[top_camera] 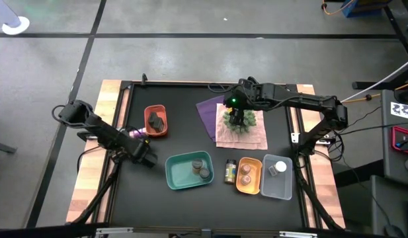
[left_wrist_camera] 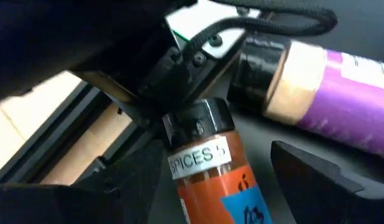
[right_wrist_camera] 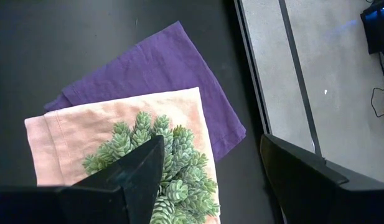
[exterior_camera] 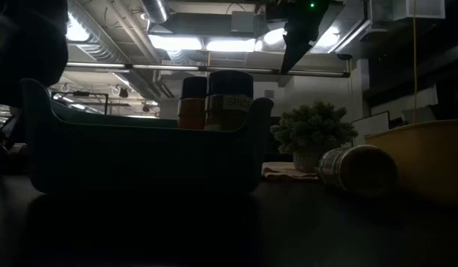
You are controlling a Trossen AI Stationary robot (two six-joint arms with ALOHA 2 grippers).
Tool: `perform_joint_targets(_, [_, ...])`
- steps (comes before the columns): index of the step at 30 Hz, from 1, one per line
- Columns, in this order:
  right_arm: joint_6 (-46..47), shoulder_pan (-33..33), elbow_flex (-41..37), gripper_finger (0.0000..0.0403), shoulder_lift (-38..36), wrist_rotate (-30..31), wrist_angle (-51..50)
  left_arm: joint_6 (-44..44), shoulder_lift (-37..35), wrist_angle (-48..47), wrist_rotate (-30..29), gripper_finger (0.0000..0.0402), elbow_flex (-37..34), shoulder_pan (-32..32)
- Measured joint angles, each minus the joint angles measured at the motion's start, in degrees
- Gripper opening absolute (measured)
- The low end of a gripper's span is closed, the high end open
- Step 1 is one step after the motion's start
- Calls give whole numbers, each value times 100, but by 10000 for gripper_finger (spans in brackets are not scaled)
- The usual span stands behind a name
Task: Sort spices by type
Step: Put the orange seasoning bottle into the blue bin
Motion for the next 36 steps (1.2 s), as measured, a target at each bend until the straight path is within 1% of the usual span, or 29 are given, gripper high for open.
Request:
perform_joint_targets(5, [-1,0,0,266,0,0,0,-27,0,-236,0,282,0,176])
perform_joint_targets(8, [-1,0,0,266,0,0,0,-198,0,-415,0,282,-2,276])
perform_joint_targets(16, [0,0,0,266,0,0,0,-186,0,-378,-2,282,-2,423])
perform_joint_targets(22, [0,0,0,266,0,0,0,-190,0,-76,-3,282,-2,422])
perform_joint_targets(26, [0,0,0,266,0,0,0,-26,0,-68,-3,282,-2,416])
perform_joint_targets(32, [0,0,0,266,0,0,0,-127,0,-326,-4,282,-2,478])
perform_joint_targets(36, [0,0,0,266,0,0,0,-100,0,-261,-5,282,-2,614])
